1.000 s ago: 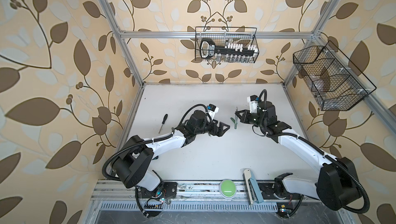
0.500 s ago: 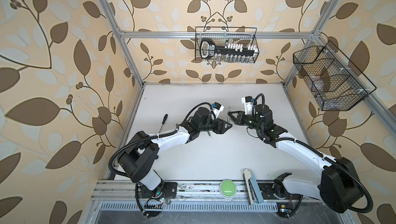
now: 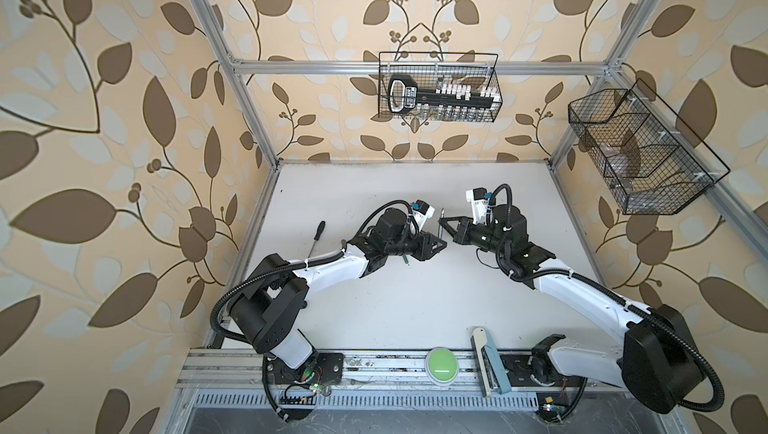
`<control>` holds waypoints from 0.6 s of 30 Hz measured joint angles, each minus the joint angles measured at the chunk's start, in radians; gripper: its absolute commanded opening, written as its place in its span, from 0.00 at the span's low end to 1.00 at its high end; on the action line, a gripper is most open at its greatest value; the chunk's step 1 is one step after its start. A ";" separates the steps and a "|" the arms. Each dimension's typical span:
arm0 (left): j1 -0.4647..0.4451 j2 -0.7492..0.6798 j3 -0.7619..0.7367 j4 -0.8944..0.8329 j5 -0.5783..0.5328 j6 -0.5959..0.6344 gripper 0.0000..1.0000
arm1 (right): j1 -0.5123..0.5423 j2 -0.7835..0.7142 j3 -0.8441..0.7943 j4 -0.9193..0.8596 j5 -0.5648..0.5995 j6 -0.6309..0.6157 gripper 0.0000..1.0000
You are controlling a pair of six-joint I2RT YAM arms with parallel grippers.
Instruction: Insert the pens into the pen caps
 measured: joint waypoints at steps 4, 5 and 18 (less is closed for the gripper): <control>0.000 0.000 0.013 -0.005 0.002 -0.002 0.34 | 0.005 0.000 -0.011 0.005 0.003 0.003 0.04; 0.000 0.000 0.014 -0.004 0.003 -0.003 0.34 | 0.006 0.000 -0.011 0.007 0.004 0.003 0.04; 0.005 0.000 0.023 -0.016 0.019 -0.019 0.06 | 0.019 0.001 -0.029 0.055 0.017 0.005 0.11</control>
